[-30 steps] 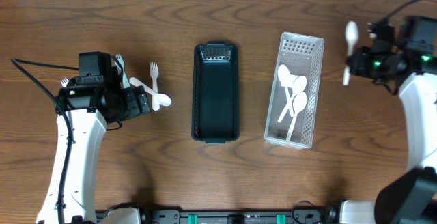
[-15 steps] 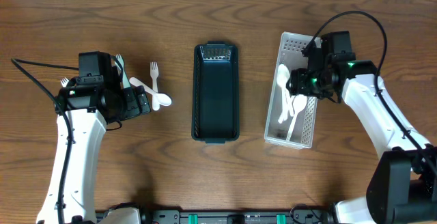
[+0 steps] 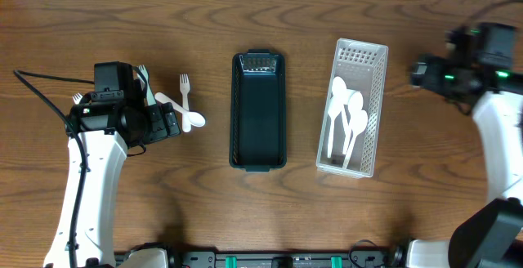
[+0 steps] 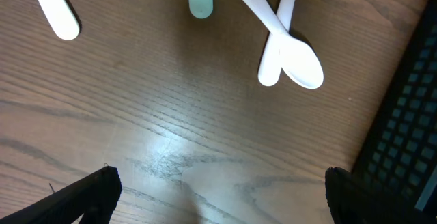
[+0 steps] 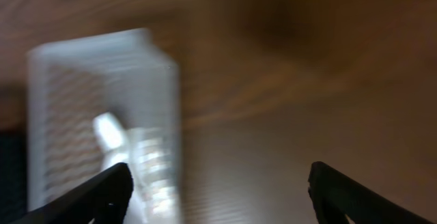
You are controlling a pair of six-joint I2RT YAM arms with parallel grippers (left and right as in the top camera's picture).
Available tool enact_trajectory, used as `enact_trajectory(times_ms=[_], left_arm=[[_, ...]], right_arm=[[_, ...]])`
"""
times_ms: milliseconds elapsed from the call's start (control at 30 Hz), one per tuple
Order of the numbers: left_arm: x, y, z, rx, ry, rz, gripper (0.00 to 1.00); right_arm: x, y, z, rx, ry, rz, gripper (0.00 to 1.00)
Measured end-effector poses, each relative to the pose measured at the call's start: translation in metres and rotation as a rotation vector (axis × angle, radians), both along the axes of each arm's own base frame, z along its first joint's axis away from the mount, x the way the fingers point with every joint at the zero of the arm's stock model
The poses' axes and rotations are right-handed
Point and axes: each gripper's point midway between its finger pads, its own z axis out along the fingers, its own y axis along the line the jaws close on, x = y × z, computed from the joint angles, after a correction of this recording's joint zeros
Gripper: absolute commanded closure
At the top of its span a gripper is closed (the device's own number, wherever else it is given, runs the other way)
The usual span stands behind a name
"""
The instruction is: Pack container
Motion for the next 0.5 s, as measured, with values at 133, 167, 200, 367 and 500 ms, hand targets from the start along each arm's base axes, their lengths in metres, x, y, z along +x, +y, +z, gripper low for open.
enact_trajectory(times_ms=[133,167,200,367,500], left_arm=[[0.0,0.0,0.0,-0.003,0.0,-0.001,0.02],[0.0,-0.001,0.0,-0.007,0.0,-0.002,0.02],[0.0,-0.003,0.0,-0.014,-0.002,-0.004,0.02],[0.021,-0.006,0.008,-0.036,-0.093,-0.016,0.02],[0.033,0.003,0.014,-0.03,-0.146,0.021,0.0]], right_arm=[[-0.015,-0.058,-0.015,-0.004,0.044,-0.151,0.05],[-0.019,-0.068,-0.022,0.001,0.061,-0.176,0.02],[-0.024,-0.076,-0.029,0.008,0.085,-0.201,0.01],[-0.041,-0.094,-0.064,0.055,0.197,-0.26,0.01],[-0.043,-0.094,-0.071,0.065,0.216,-0.265,0.01]])
